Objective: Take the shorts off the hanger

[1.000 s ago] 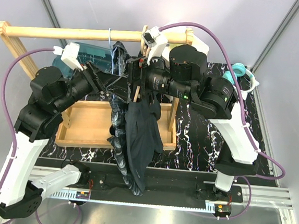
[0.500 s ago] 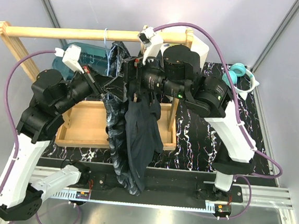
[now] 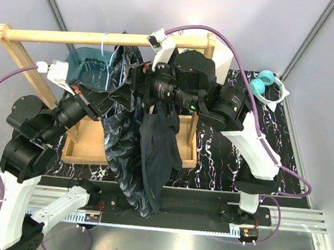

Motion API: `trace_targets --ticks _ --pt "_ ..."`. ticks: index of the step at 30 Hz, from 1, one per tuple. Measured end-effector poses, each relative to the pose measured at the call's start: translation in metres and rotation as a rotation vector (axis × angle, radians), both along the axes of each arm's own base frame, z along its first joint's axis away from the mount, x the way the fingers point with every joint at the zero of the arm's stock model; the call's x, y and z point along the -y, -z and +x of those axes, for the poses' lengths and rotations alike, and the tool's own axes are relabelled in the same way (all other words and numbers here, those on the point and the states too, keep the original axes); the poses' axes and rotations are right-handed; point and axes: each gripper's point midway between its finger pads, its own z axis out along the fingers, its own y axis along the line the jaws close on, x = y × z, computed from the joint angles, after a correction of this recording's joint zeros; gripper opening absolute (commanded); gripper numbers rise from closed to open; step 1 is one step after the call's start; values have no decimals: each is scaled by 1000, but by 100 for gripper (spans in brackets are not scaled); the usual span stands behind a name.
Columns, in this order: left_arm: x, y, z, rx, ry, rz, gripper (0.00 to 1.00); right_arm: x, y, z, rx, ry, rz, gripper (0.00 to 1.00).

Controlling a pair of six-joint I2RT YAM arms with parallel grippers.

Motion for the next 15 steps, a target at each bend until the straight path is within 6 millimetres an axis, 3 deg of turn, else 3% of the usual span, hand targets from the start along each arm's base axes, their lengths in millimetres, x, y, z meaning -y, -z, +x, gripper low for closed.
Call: trace_targets --ticks 7,12,15 --pt "-10 9 -25 25 9 -4 0 -12 -5 0 1 -3 38 82" --pt "-24 10 -44 51 -27 -27 0 -29 2 -2 -10 -16 41 80" --pt "-31 14 -45 42 -62 -46 0 -43 11 -2 -16 -22 33 79"
